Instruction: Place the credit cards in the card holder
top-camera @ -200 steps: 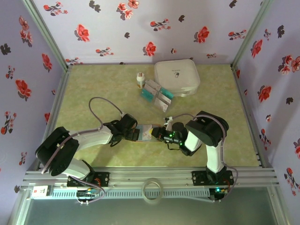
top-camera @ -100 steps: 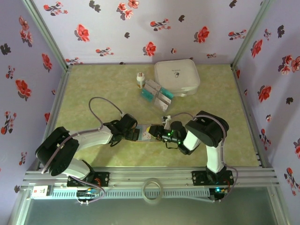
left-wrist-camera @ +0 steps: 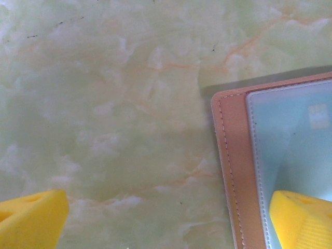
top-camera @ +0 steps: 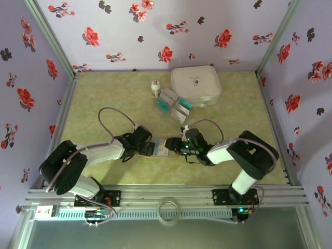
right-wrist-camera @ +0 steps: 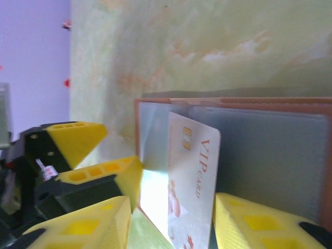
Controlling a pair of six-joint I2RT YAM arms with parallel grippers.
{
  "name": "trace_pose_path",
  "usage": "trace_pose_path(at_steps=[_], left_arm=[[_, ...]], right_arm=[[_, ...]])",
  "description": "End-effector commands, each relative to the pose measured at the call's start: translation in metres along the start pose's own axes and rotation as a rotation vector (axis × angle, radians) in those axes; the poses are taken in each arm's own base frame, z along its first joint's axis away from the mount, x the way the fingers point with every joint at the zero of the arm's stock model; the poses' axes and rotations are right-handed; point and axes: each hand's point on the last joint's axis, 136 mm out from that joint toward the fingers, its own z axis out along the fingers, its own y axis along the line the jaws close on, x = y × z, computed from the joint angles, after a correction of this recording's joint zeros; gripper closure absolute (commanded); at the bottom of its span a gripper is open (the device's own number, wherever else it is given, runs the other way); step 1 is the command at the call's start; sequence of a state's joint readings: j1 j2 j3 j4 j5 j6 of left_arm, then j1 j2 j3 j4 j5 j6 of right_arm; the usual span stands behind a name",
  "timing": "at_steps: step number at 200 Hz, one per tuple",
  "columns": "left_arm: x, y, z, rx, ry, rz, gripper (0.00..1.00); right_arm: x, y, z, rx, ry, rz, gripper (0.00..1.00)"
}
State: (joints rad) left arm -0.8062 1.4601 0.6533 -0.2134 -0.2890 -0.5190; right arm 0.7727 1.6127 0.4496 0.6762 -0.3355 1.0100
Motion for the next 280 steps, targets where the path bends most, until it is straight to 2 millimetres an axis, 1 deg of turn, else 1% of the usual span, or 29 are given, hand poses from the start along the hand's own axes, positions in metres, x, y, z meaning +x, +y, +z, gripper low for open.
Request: trace_pose_path(at_steps=[1,18,35,53,70,86,107,131,157,191,224,280], left_arm=[[0.002,0.015,-0.004,-0.047,0.000,-0.029,0.00],[-0.003,0.018,-0.008,-0.046,-0.010,-0.048,0.00],[-0.006,0.023,-0.012,-0.050,-0.018,-0.071,0.00],[-0.008,0.032,-0.015,-0.065,-0.016,-0.108,0.00],[-0.007,0.043,-0.016,-0.090,0.000,-0.148,0.00],[-0.005,0.050,-0.015,-0.110,0.019,-0.168,0.00],[-0.003,0.055,-0.013,-0.127,0.040,-0.174,0.00],[-0.003,0.055,-0.010,-0.133,0.050,-0.167,0.00],[-0.005,0.054,-0.008,-0.135,0.054,-0.159,0.00],[-0.005,0.052,-0.004,-0.134,0.064,-0.144,0.00],[-0.005,0.050,-0.002,-0.129,0.066,-0.138,0.00],[-0.004,0.046,0.003,-0.115,0.074,-0.137,0.00]], right_arm=[[0.006,-0.019,-0.010,0.180,0.062,-0.084,0.52],[0.000,-0.009,-0.015,0.200,0.065,-0.126,0.52],[-0.006,-0.005,-0.018,0.239,0.067,-0.155,0.54],[-0.009,-0.008,-0.019,0.281,0.070,-0.162,0.59],[-0.011,-0.013,-0.019,0.322,0.071,-0.157,0.68],[-0.013,-0.016,-0.017,0.337,0.070,-0.147,0.71],[-0.014,-0.018,-0.014,0.344,0.069,-0.139,0.75],[-0.013,-0.020,-0.009,0.346,0.076,-0.131,0.77],[-0.014,-0.021,-0.003,0.346,0.082,-0.127,0.82],[-0.014,-0.022,0.003,0.347,0.092,-0.126,0.85],[-0.015,-0.023,0.009,0.345,0.101,-0.121,0.85],[-0.015,-0.018,0.016,0.323,0.110,-0.118,0.86]])
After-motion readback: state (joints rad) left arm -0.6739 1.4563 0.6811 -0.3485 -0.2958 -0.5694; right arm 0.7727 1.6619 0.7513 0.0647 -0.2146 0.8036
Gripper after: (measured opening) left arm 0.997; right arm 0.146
